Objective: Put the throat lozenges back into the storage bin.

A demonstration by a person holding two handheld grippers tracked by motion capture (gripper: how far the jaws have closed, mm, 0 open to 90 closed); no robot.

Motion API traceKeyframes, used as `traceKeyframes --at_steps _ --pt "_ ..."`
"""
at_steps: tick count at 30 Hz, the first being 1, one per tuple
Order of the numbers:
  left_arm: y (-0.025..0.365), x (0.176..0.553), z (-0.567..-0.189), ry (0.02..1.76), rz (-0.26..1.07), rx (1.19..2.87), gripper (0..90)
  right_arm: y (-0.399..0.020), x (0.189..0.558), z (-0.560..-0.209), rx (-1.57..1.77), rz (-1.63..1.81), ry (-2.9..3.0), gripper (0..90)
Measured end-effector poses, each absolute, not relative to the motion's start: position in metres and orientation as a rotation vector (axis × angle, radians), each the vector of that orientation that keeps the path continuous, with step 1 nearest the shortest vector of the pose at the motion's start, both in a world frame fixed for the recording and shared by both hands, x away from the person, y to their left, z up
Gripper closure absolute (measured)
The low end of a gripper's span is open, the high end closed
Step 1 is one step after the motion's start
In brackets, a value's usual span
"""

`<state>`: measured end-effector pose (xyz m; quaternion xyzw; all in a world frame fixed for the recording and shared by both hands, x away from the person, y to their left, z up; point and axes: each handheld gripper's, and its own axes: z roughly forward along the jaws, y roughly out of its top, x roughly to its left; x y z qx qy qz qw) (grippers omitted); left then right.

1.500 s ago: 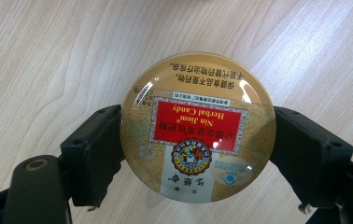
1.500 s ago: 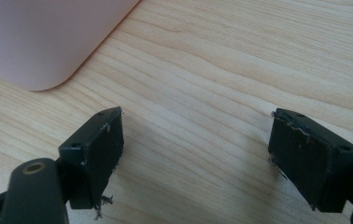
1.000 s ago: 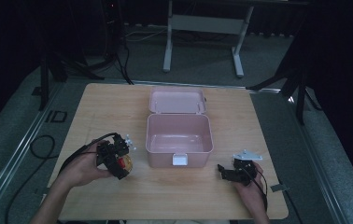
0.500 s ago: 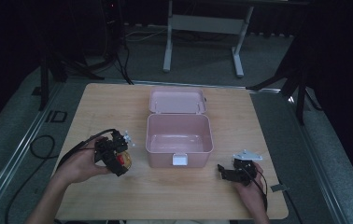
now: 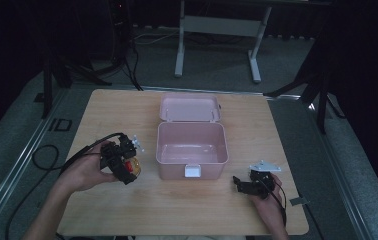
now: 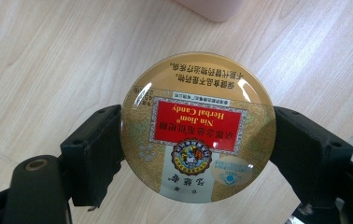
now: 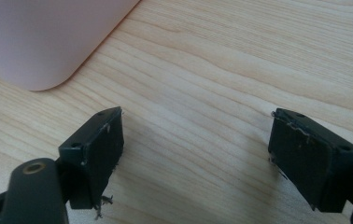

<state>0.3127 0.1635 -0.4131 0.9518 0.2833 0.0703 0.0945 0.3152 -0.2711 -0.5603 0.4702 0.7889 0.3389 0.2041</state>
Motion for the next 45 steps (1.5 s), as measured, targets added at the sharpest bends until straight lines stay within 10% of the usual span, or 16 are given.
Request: traceKeyframes --at_steps 45 --pt "0.150 0.330 -0.381 0.789 0.233 2.827 20.9 -0.271 0.315 -0.560 1.306 0.943 2.202 17.9"
